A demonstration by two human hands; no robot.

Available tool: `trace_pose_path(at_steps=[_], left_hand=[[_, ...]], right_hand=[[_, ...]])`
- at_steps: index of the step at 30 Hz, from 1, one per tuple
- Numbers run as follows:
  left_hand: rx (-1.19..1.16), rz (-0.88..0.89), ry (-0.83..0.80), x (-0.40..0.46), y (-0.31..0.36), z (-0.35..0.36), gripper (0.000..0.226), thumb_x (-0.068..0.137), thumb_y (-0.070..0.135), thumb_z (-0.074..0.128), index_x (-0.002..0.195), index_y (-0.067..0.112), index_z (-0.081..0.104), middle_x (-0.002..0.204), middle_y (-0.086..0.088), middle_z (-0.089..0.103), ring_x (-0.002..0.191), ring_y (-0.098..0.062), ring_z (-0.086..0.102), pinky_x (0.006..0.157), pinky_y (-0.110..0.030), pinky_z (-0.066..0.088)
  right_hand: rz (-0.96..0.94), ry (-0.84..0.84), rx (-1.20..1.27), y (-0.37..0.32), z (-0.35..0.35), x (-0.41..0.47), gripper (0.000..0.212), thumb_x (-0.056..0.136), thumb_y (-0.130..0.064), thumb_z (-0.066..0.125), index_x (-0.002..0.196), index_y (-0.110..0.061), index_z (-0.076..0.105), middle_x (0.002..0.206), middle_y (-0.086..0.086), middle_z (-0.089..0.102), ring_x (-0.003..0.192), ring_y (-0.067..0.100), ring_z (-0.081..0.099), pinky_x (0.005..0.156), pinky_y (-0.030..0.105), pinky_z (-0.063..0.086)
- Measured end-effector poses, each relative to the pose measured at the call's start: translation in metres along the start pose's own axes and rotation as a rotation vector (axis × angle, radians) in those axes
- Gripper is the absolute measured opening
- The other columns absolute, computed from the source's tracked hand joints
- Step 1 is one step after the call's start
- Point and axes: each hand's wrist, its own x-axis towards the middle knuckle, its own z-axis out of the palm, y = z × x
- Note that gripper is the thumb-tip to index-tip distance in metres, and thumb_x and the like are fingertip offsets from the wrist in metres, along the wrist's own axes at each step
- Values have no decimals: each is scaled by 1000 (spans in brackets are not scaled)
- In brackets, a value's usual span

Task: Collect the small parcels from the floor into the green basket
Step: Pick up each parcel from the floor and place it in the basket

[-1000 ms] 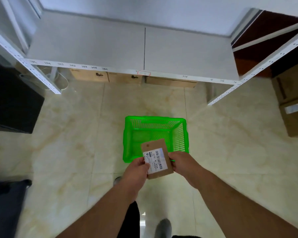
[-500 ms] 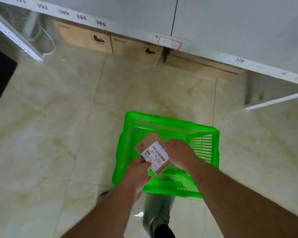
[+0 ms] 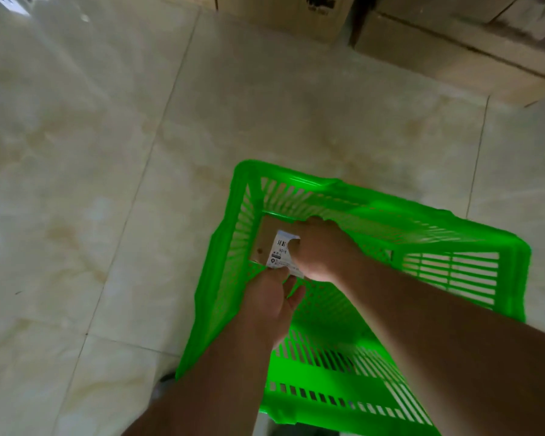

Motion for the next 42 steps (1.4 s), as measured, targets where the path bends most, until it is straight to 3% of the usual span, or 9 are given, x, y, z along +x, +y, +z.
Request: trace_pose_path(at_steps=[15,21,24,26,29,33,36,38,42], left_hand=[[85,-19,2,-3,2,1,38,96,-4,48,127,10,65,128,-11,70,127,-30,60,107,-51,51],[496,-17,28,-114,3,11,51,101,11,57,150,14,43,134,-5,59,118,-17,58,103,-42,51],[816,6,-10,-190,11,28,47,100,15,58,145,13,46,104,1,61,88,-11,58,86,-32,50],[979,34,-43,-250,17,40,56,97,23,63,149,15,44,125,0,63,110,-18,62,103,-37,48],[1210,81,-124,-335,22,57,70,91,36,61,155,22,36,151,-2,47,139,-26,49,113,-49,44],[1477,138,-251,-430,9,77,52,98,27,57,145,8,46,144,-17,54,133,-36,53,110,-55,45],[1629,150,-331,-476,-23,81,53,98,27,59,147,10,46,146,-10,52,136,-29,52,112,-51,44],[1688,168,-380,-499,-53,79,58,94,25,65,146,6,47,153,-12,49,139,-26,50,115,-48,42],[1771,177,-480,-541,-122,65,90,71,44,61,153,12,41,155,-7,49,138,-21,51,115,-47,42]], right_hand=[[80,105,460,6,29,-38,48,101,-23,44,147,-10,49,154,13,47,140,24,45,112,22,32],[382,29,816,23,-1,-137,49,104,-32,47,151,-16,46,159,6,42,106,6,59,89,19,41],[521,47,1085,26,-40,-207,56,105,-36,27,149,-6,48,158,13,43,139,22,47,113,26,30],[561,103,1248,26,-65,-262,54,106,-33,27,147,-6,49,149,10,51,134,19,49,109,24,31],[612,172,1437,17,-102,-359,29,96,-38,60,118,-20,68,113,-3,65,97,9,57,86,23,42],[693,238,1477,18,-109,-485,45,102,-39,52,137,-12,60,134,4,60,133,26,53,106,33,39],[838,329,1571,29,-86,-565,50,104,-39,47,140,-6,56,144,16,57,137,34,50,111,43,39],[924,410,1682,34,-55,-612,54,101,-46,52,140,-8,56,139,14,60,133,33,53,112,45,41],[1067,533,1878,34,21,-699,56,85,-64,63,122,-22,63,97,-7,59,89,13,58,88,28,48]])
